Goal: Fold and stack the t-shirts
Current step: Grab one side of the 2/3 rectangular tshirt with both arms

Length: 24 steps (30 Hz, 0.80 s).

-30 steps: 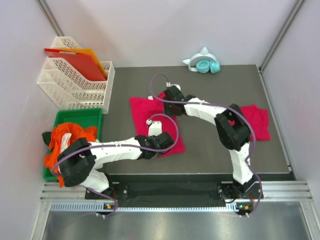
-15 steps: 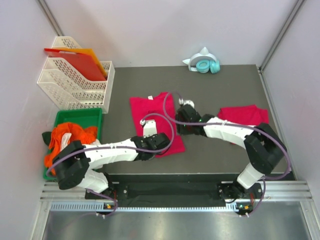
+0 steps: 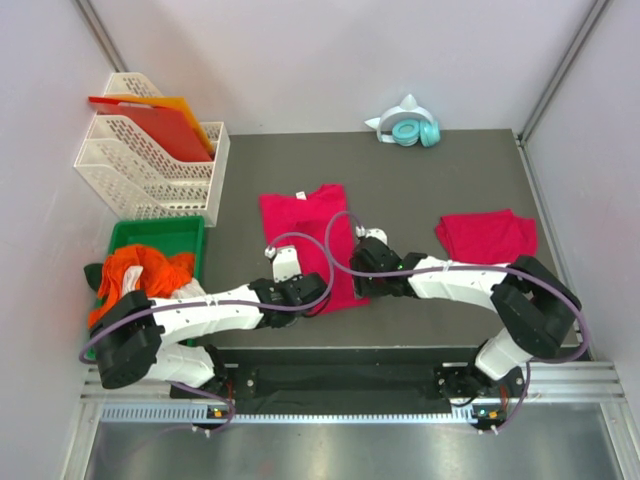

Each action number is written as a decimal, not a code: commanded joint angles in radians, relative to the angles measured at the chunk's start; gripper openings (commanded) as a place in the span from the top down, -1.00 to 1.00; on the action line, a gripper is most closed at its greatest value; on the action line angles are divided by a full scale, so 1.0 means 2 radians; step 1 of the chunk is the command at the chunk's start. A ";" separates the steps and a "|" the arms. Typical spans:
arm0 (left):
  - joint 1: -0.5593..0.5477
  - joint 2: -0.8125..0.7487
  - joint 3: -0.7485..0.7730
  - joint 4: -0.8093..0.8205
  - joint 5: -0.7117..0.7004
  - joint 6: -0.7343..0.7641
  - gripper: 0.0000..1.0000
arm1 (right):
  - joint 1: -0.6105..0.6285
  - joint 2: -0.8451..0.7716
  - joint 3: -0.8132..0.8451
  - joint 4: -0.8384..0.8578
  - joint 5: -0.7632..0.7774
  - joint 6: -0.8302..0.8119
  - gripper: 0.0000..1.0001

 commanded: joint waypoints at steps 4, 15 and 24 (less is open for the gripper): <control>-0.003 -0.001 0.002 -0.014 -0.006 -0.027 0.98 | 0.015 -0.018 -0.035 0.025 -0.016 0.018 0.12; -0.003 0.016 0.016 -0.026 -0.006 -0.038 0.98 | 0.037 -0.003 -0.054 0.034 -0.040 0.022 1.00; -0.005 -0.009 0.001 -0.041 -0.014 -0.074 0.95 | 0.084 -0.002 -0.064 0.032 -0.039 0.042 1.00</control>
